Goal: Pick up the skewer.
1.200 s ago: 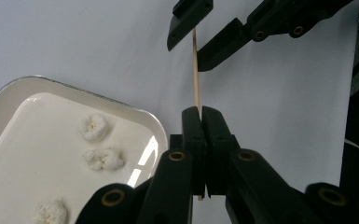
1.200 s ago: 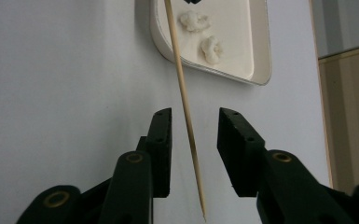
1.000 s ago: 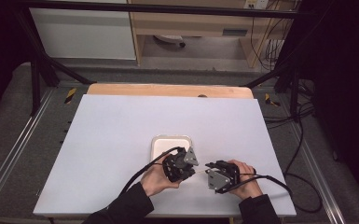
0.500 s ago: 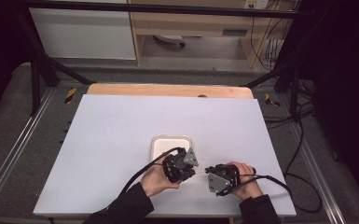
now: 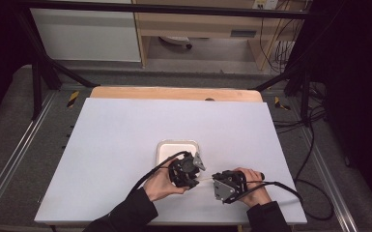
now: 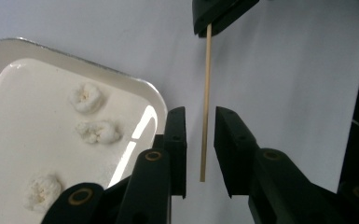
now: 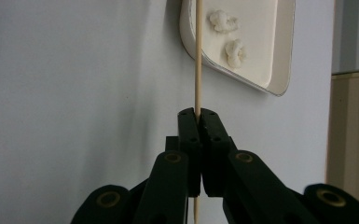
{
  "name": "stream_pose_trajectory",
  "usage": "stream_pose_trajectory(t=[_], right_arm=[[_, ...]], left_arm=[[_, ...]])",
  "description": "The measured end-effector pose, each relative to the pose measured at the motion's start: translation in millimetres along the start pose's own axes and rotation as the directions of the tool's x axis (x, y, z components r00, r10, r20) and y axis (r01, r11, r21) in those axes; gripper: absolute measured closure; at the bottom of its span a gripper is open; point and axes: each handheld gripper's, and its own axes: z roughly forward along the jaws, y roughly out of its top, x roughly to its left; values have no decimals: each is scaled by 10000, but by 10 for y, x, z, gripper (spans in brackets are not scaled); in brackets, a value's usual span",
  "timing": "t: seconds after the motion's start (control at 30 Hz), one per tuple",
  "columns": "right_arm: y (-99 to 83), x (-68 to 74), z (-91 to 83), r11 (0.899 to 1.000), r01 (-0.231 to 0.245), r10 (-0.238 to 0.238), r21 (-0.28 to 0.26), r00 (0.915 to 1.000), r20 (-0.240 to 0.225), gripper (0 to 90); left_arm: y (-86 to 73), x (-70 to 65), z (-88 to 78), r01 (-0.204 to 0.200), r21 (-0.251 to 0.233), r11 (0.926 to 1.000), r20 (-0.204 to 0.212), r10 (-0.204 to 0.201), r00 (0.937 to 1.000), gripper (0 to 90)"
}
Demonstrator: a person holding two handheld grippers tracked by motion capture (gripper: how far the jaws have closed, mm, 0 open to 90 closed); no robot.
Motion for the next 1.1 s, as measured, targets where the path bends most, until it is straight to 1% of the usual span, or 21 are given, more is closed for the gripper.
stream_pose_trajectory(t=[0.07,0.1,0.13,0.2,0.27,0.37,0.57,0.67,0.77,0.83,0.87,0.9,0.93,0.97,1.0,1.03,1.1], right_arm=[[13,2,-1,10000,5,-5,26,10000,-49,890],[15,-2,0,9999,127,-127,83,9999,-36,890],[20,-3,5,9998,175,-175,111,9998,-47,890],[28,-5,12,9997,225,-224,99,9997,-67,891],[34,-9,20,9993,353,-353,127,9994,-40,890],[37,-3,25,9993,338,-336,179,9994,-97,890],[39,-3,12,9990,382,-380,215,9992,-84,890],[41,-6,10,9988,450,-450,179,9990,-24,889],[39,-4,3,9995,269,-269,162,9996,18,883],[35,-11,-5,10000,33,-34,85,10000,69,866],[31,-18,-11,9998,-214,214,3,9997,106,850],[24,-24,-22,9990,-449,449,-49,9990,72,814],[16,-33,-31,9977,-677,678,-39,9976,157,774],[6,-37,-46,9940,-1096,1097,-50,9938,178,738],[-10,-49,-58,9911,-1332,1333,-77,9908,235,688],[-23,-50,-70,9835,-1806,1808,-115,9831,270,643],[-63,-71,-88,9675,-2519,2526,-230,9671,317,569]], left_arm=[[6,-1,29,-51,145,9999,45,51,10000,760],[11,2,38,-67,238,9997,74,65,10000,777],[11,5,57,-19,222,9998,141,15,9999,797],[13,11,81,12,341,9994,194,-19,9998,831],[17,16,98,-1,438,9990,262,-10,9997,851],[28,14,116,5,459,9989,279,-18,9996,868],[43,-22,129,-194,574,9982,189,183,9997,885],[39,-38,122,-259,498,9984,88,255,9996,887],[35,-51,107,-361,485,9982,-20,363,9993,888],[29,-53,88,-515,478,9975,-126,521,9986,888],[19,-57,82,-500,378,9980,-168,507,9986,888],[13,-55,65,-555,403,9976,-232,565,9981,888],[-6,-54,58,-551,268,9981,-277,558,9981,888],[-23,-52,49,-493,220,9985,-314,500,9983,888],[-41,-46,37,-459,248,9986,-386,469,9982,888],[-62,-37,29,-438,237,9988,-447,448,9980,888],[-106,-12,14,-398,237,9989,-556,411,9976,888]])
